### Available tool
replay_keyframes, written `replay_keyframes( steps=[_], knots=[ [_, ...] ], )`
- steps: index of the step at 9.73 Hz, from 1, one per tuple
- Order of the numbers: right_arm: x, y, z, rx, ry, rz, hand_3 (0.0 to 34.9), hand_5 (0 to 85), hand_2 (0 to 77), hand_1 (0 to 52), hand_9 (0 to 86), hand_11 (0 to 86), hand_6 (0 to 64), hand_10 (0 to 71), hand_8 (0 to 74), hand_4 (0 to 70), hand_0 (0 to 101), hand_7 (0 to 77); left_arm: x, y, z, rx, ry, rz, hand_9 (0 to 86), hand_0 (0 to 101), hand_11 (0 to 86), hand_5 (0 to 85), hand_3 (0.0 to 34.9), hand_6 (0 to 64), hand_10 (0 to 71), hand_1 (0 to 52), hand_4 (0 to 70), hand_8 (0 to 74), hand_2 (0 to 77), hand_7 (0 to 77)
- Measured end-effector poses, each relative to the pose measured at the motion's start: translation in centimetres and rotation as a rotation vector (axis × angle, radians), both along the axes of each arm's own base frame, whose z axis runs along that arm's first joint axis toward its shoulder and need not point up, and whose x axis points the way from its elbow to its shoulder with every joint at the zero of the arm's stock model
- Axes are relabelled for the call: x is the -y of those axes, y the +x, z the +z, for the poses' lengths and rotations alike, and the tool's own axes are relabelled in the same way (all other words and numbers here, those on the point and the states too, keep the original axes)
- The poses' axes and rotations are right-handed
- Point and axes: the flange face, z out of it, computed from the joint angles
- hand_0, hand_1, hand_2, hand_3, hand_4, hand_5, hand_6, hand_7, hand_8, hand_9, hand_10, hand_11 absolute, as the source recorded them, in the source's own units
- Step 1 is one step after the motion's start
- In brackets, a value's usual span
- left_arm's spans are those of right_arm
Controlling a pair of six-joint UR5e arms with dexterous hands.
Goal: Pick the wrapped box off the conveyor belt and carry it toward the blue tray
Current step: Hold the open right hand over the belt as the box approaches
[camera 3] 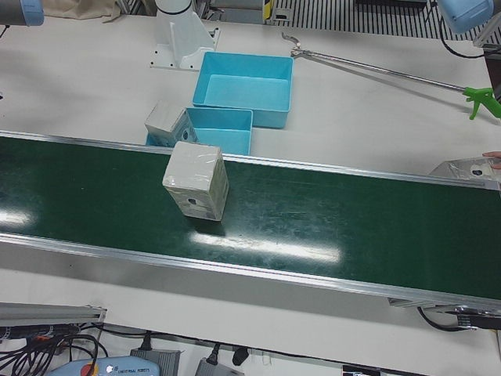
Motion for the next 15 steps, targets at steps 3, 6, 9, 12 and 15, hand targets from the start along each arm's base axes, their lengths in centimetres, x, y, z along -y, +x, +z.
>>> replay_keyframes(
  steps=[3, 6, 9, 12, 15],
  knots=[
    [0.01, -0.02, 0.01, 0.0, 0.0, 0.0, 0.0, 10.9, 9.3, 11.5, 4.4, 1.1, 4.4, 0.0, 2.7, 7.1, 47, 14.7, 0.0, 0.0, 0.0, 0.0, 0.0, 0.0, 0.5, 0, 0.5, 1.1, 0.0, 0.0, 0.0, 0.0, 0.0, 0.5, 0.5, 0.5],
    [0.02, -0.01, 0.03, -0.001, -0.001, 0.0, 0.0, 10.9, 8.7, 12.5, 4.4, 1.1, 4.4, 0.0, 3.3, 7.1, 47, 14.7, 0.0, 0.0, 0.0, 0.0, 0.0, 0.0, 0.0, 0, 0.5, 1.1, 0.0, 0.5, 0.5, 0.0, 0.0, 0.5, 1.1, 0.5],
    [0.04, -0.03, 0.09, -0.002, -0.002, 0.0, 0.0, 10.9, 8.7, 12.5, 4.4, 1.1, 4.4, 0.0, 3.3, 7.1, 47, 15.3, 0.0, 0.0, 0.0, 0.0, 0.0, 0.0, 0.0, 0, 0.5, 1.1, 0.0, 0.5, 0.5, 0.0, 0.5, 0.5, 1.1, 0.5],
    [0.04, -0.07, 0.12, -0.003, -0.002, 0.0, 0.4, 10.9, 9.8, 13.6, 4.4, 1.1, 4.9, 0.0, 2.7, 7.6, 47, 15.8, 0.0, 0.0, 0.0, 0.0, 0.0, 0.0, 0.0, 0, 0.5, 1.1, 0.0, 0.5, 0.5, 0.0, 0.5, 0.5, 1.1, 0.5],
    [0.0, -0.35, 0.22, -0.006, -0.004, -0.004, 0.4, 10.9, 10.4, 13.6, 5.4, 1.1, 4.9, 0.0, 2.7, 8.2, 47, 16.9, 0.0, 0.0, 0.0, 0.0, 0.0, 0.0, 0.0, 0, 0.5, 1.1, 0.0, 0.0, 0.5, 0.0, 0.5, 0.5, 1.1, 0.5]
  ],
)
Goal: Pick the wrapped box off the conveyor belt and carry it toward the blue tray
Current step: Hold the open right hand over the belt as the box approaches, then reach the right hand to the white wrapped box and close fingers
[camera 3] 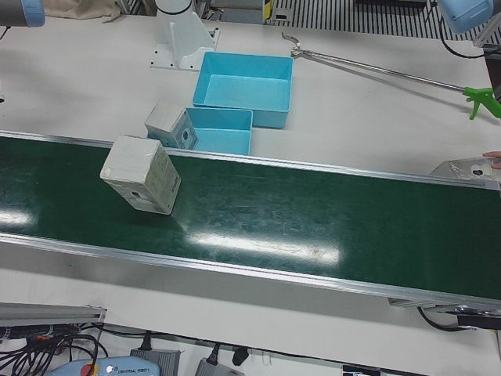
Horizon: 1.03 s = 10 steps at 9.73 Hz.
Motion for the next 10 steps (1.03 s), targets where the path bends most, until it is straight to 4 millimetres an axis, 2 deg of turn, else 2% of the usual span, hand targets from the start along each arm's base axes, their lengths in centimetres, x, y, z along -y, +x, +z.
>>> replay_keyframes(
  steps=[5, 6, 7, 8, 10],
  knots=[
    [-0.5, -2.7, 0.9, -0.015, -0.003, -0.035, 0.6, 11.5, 10.4, 13.6, 6.0, 1.1, 5.5, 0.0, 4.4, 8.2, 47, 16.9, 0.0, 0.0, 0.0, 0.0, 0.0, 0.0, 0.0, 0, 0.5, 1.1, 0.0, 0.5, 0.5, 0.0, 0.5, 0.5, 0.5, 0.5],
    [-0.5, -2.9, 1.0, -0.015, -0.005, -0.033, 0.5, 12.0, 10.9, 15.8, 6.0, 1.1, 5.5, 0.0, 4.4, 7.1, 47, 16.9, 0.0, 0.0, 0.0, 0.0, 0.0, 0.0, 0.0, 0, 0.5, 1.1, 0.0, 0.5, 0.5, 0.0, 0.5, 0.5, 0.5, 0.5],
    [-0.5, -3.0, 1.0, -0.014, -0.008, -0.028, 0.4, 12.0, 12.5, 13.6, 6.5, 1.1, 5.5, 0.0, 3.8, 7.1, 47, 16.9, 0.0, 0.0, 0.0, 0.0, 0.0, 0.0, 0.0, 0, 0.5, 1.1, 0.0, 0.5, 0.5, 0.0, 0.5, 0.5, 1.1, 0.5],
    [-0.5, -3.1, 1.1, -0.014, -0.009, -0.024, 0.4, 10.9, 10.9, 10.4, 6.0, 1.1, 5.5, 0.0, 4.4, 7.1, 47, 16.9, 0.0, 0.0, 0.0, 0.0, 0.0, 0.0, 0.0, 0, 0.5, 1.1, 0.0, 0.5, 0.5, 0.0, 0.5, 0.5, 1.1, 0.5],
    [-0.6, -3.3, 1.2, -0.015, -0.011, -0.025, 0.4, 10.4, 9.3, 11.5, 6.0, 1.1, 5.5, 0.0, 4.4, 7.1, 47, 15.3, 0.0, 0.0, 0.0, 0.0, 0.0, 0.0, 0.0, 0, 0.5, 1.1, 0.0, 0.5, 0.5, 0.0, 0.5, 0.5, 1.1, 0.5]
  ],
)
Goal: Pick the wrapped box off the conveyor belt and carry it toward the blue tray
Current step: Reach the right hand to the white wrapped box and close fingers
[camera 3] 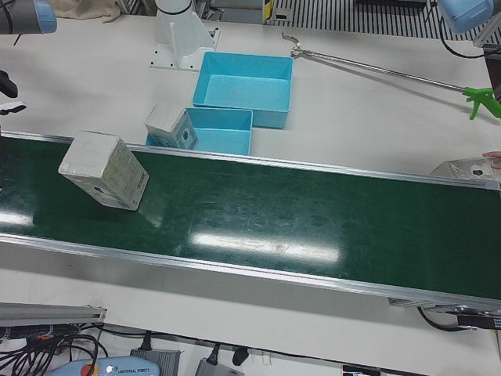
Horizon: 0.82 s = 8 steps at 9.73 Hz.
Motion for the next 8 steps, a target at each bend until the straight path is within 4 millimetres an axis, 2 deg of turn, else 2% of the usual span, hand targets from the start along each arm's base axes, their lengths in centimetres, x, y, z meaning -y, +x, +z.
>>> replay_keyframes(
  steps=[3, 4, 8],
  knots=[
    [-0.2, -1.2, 0.5, -0.003, -0.006, -0.007, 0.4, 10.4, 10.4, 11.5, 6.0, 1.1, 5.5, 0.0, 4.4, 7.1, 47, 15.8, 0.0, 0.0, 0.0, 0.0, 0.0, 0.0, 0.0, 0, 0.5, 1.1, 0.0, 0.5, 0.0, 0.0, 0.5, 0.5, 1.1, 0.5],
    [-0.1, -1.7, 0.5, 0.004, 0.001, -0.006, 0.4, 10.4, 9.8, 13.1, 4.9, 1.1, 5.5, 0.0, 2.7, 8.2, 47, 15.8, 0.0, 0.0, 0.0, 0.0, 0.0, 0.0, 0.0, 0, 0.5, 1.1, 0.0, 0.5, 0.5, 0.0, 0.5, 0.5, 1.1, 0.5],
    [1.2, -3.8, 1.0, 0.038, 0.034, -0.002, 0.0, 10.4, 10.4, 13.1, 4.9, 1.1, 5.5, 0.0, 2.7, 8.2, 47, 16.9, 0.0, 0.0, 0.0, 0.0, 0.0, 0.0, 0.0, 0, 0.5, 1.1, 0.0, 0.5, 0.0, 0.0, 0.0, 0.5, 0.5, 0.5]
  ],
)
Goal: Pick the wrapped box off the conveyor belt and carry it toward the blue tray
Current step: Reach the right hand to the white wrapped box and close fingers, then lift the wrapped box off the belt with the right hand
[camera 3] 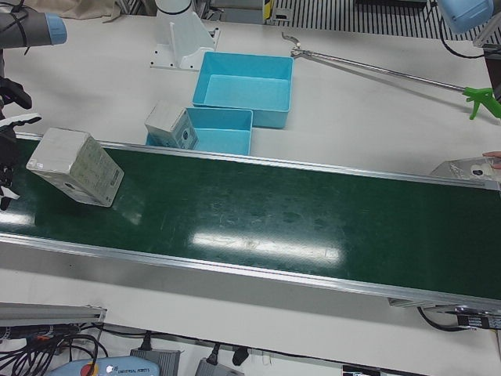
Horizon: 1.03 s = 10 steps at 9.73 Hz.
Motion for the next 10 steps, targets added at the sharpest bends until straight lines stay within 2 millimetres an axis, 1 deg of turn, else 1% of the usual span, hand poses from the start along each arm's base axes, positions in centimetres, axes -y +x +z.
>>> replay_keyframes(
  steps=[1, 2, 5, 6, 7, 8, 9, 10],
  knots=[
    [0.2, -0.4, 0.0, 0.006, 0.007, -0.002, 0.0, 10.4, 10.4, 13.1, 4.9, 1.1, 5.5, 0.0, 2.7, 8.2, 47, 16.9, 0.0, 0.0, 0.0, 0.0, 0.0, 0.0, 0.0, 0, 0.5, 1.1, 0.0, 0.5, 0.0, 0.0, 0.0, 0.5, 0.5, 0.5],
    [0.3, -0.8, -0.3, 0.01, 0.016, -0.003, 0.0, 10.4, 10.4, 12.0, 4.9, 1.1, 5.5, 0.0, 2.7, 7.6, 47, 15.8, 0.0, 0.0, 0.0, 0.0, 0.0, 0.0, 0.0, 0, 0.5, 1.1, 0.0, 0.5, 0.5, 0.0, 0.0, 0.5, 0.5, 0.5],
    [-0.1, -2.3, -2.3, 0.017, 0.045, -0.014, 0.0, 10.4, 10.4, 13.1, 3.8, 1.1, 5.5, 0.0, 2.7, 8.2, 47, 15.8, 0.0, 0.0, 0.0, 0.0, 0.0, 0.0, 0.0, 0, 0.5, 1.1, 0.0, 0.0, 0.0, 0.0, 0.5, 0.5, 1.1, 0.5],
    [-0.1, -2.6, -3.0, 0.019, 0.052, -0.011, 2.6, 10.4, 12.0, 15.3, 4.9, 1.1, 5.5, 0.0, 2.7, 8.2, 47, 17.5, 0.0, 0.0, 0.0, 0.0, 0.0, 0.0, 0.0, 0, 0.5, 1.1, 0.0, 0.5, 0.5, 0.0, 0.0, 0.5, 1.1, 0.5],
    [-0.1, -2.7, -3.5, 0.022, 0.055, 0.0, 2.6, 10.4, 12.0, 15.3, 4.9, 1.1, 5.5, 0.0, 2.7, 8.2, 47, 17.5, 0.0, 0.0, 0.0, 0.0, 0.0, 0.0, 0.0, 0, 0.5, 1.1, 0.0, 0.5, 0.5, 0.0, 0.0, 0.5, 1.1, 0.5],
    [-0.1, -2.7, -3.7, 0.024, 0.054, 0.01, 4.4, 13.1, 16.4, 18.0, 6.5, 1.1, 5.5, 0.0, 5.5, 9.8, 48, 19.6, 0.0, 0.0, 0.0, 0.0, 0.0, 0.0, 0.0, 0, 0.5, 1.1, 0.0, 0.5, 0.0, 0.0, 0.5, 0.5, 1.1, 0.5],
    [-0.1, -2.5, -3.8, 0.019, 0.044, 0.024, 4.4, 13.1, 16.4, 18.0, 6.5, 1.1, 5.5, 0.0, 5.5, 9.8, 48, 19.6, 0.0, 0.0, 0.0, 0.0, 0.0, 0.0, 0.0, 0, 0.5, 1.1, 0.0, 0.5, 0.0, 0.0, 0.0, 0.5, 1.1, 0.5],
    [-0.2, -2.2, -3.8, 0.005, 0.025, 0.038, 1.5, 25.6, 25.6, 29.5, 19.1, 1.1, 13.1, 6.0, 14.7, 19.1, 58, 30.5, 0.0, 0.0, 0.0, 0.0, 0.0, 0.0, 0.0, 0, 0.5, 1.1, 0.0, 0.0, 0.0, 0.0, 0.0, 0.5, 1.1, 0.5]
  ],
)
